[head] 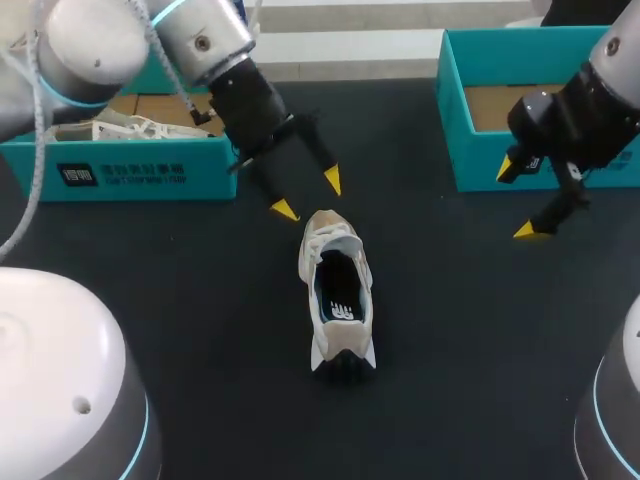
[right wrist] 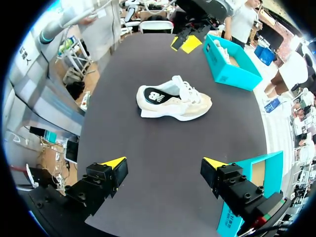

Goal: Take the shoe out of the shoebox, open the shoe tongue, remove and reinsert the insole, then place the shoe into the shoebox

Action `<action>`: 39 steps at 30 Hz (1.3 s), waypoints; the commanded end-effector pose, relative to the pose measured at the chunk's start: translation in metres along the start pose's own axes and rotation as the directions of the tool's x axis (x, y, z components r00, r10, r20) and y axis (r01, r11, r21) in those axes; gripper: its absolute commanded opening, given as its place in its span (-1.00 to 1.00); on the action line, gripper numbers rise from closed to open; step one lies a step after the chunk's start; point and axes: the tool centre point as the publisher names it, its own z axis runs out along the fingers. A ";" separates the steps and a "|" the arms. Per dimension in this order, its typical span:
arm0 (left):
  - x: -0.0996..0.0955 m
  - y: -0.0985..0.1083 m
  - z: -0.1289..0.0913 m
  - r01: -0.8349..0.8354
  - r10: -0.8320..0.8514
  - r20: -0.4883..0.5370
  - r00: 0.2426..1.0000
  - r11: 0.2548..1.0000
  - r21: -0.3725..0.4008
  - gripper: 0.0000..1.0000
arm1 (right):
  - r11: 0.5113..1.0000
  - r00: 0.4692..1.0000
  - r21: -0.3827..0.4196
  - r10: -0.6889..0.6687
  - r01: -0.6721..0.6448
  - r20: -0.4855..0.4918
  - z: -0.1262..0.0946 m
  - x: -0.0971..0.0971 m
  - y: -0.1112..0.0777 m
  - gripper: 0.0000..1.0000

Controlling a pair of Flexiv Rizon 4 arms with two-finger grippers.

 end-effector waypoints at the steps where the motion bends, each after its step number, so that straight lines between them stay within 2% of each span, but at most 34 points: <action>1: -0.003 -0.004 -0.001 -0.050 0.052 -0.232 0.971 0.999 0.012 -1.00 | 1.000 1.000 0.002 0.000 0.000 -0.001 0.001 -0.001 0.001 1.00; 7: 0.005 -0.023 0.000 -0.094 0.076 -0.292 0.954 0.995 -0.046 -1.00 | 1.000 1.000 0.002 0.000 0.000 -0.001 0.001 -0.001 0.001 1.00; 29: 0.005 -0.023 0.000 -0.094 0.076 -0.292 0.954 0.995 -0.046 -1.00 | 1.000 1.000 0.002 0.000 0.000 -0.001 0.001 -0.001 0.001 1.00; 39: 0.020 -0.021 0.056 -0.167 0.140 -0.381 0.914 0.985 -0.039 -1.00 | 1.000 1.000 0.002 0.000 0.000 -0.001 0.001 -0.001 0.001 1.00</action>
